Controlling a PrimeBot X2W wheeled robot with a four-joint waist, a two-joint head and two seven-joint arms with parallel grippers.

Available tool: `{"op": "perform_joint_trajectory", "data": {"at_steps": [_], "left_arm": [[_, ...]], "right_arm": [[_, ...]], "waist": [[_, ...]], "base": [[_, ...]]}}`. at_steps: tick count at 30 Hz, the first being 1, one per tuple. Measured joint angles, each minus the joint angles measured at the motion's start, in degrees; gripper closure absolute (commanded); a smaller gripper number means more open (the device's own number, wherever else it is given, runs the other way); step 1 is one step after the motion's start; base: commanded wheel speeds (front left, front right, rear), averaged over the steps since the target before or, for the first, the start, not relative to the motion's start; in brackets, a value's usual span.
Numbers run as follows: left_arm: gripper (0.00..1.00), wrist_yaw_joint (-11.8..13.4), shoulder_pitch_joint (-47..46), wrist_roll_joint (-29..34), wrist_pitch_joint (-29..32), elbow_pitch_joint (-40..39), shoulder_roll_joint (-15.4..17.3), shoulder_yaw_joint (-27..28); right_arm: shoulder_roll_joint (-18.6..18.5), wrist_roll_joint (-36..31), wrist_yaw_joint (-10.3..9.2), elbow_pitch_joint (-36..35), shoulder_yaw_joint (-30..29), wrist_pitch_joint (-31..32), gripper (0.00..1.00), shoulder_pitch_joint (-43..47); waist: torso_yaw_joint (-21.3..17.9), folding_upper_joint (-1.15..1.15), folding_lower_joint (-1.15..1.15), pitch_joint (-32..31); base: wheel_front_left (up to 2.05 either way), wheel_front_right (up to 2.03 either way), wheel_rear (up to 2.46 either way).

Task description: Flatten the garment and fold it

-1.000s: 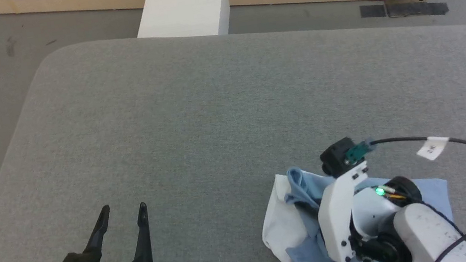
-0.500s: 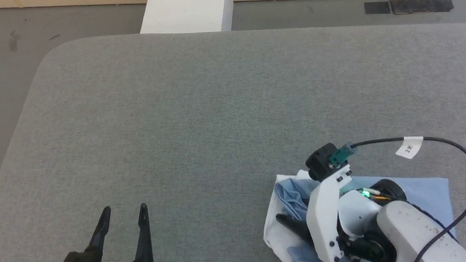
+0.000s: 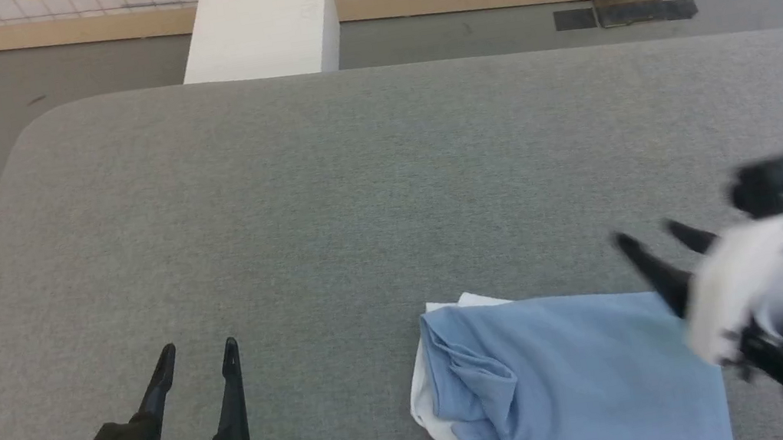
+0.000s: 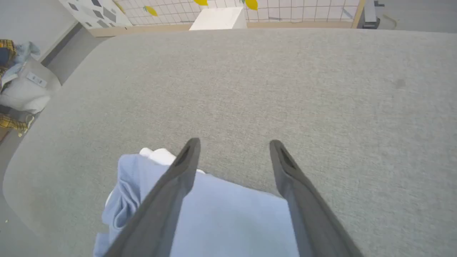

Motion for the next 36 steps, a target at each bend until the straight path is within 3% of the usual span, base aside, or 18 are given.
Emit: {"op": "perform_joint_trajectory", "data": {"at_steps": [3, 9, 19, 31, 32, 34, 36], "left_arm": [[0.00, 0.0, 0.0, 0.0, 0.0, -0.3, 0.1, 0.0], [0.00, 0.0, 0.1, -0.2, 0.0, -0.4, 0.1, -0.1], [0.00, 0.0, 0.2, -0.5, 0.6, -0.9, 1.1, -0.1], [0.00, 0.1, 0.6, -0.5, 2.5, -2.4, 2.5, -0.3], [0.00, 0.2, 0.6, -0.5, 2.6, -2.6, 2.7, -0.3], [0.00, 0.5, 0.6, -0.5, 2.6, -2.9, 3.0, -0.2], [0.00, 0.5, 0.6, -0.6, 2.9, -3.1, 3.1, -0.2]], "right_arm": [[0.2, -0.7, -0.01, -3.0, -6.0, 1.3, 0.00, 5.9], [1.5, -1.7, -0.01, -5.3, -11.6, 1.7, 0.00, 14.8], [2.5, -1.3, 0.00, 1.5, -8.7, -0.1, 0.00, 15.5], [2.4, 1.3, 0.00, 15.0, -7.8, -4.0, 0.00, 8.8], [2.4, 1.8, 0.00, 15.8, -7.8, -4.4, 0.50, 8.2], [2.4, 2.3, 0.02, 16.9, -7.7, -5.0, 1.00, 7.4], [2.3, 2.8, 0.02, 17.4, -7.5, -5.1, 1.00, 6.8]], "waist": [[-0.6, 0.00, 0.00, 0.2], [-1.5, 0.00, 0.00, 0.9], [-2.1, 0.00, 0.00, 0.9], [-0.7, 0.00, 0.00, 1.3], [-0.6, 0.00, 0.00, 1.4], [-0.6, 0.00, 0.00, 1.6], [-0.6, 0.00, 0.00, 1.8]], "base": [[0.00, 0.00, 0.00], [0.00, 0.00, 0.00], [0.00, 0.00, 0.00], [0.00, 0.00, 0.00], [0.00, 0.00, 0.00], [0.00, 0.00, 0.00], [0.00, 0.00, 0.00]]}}
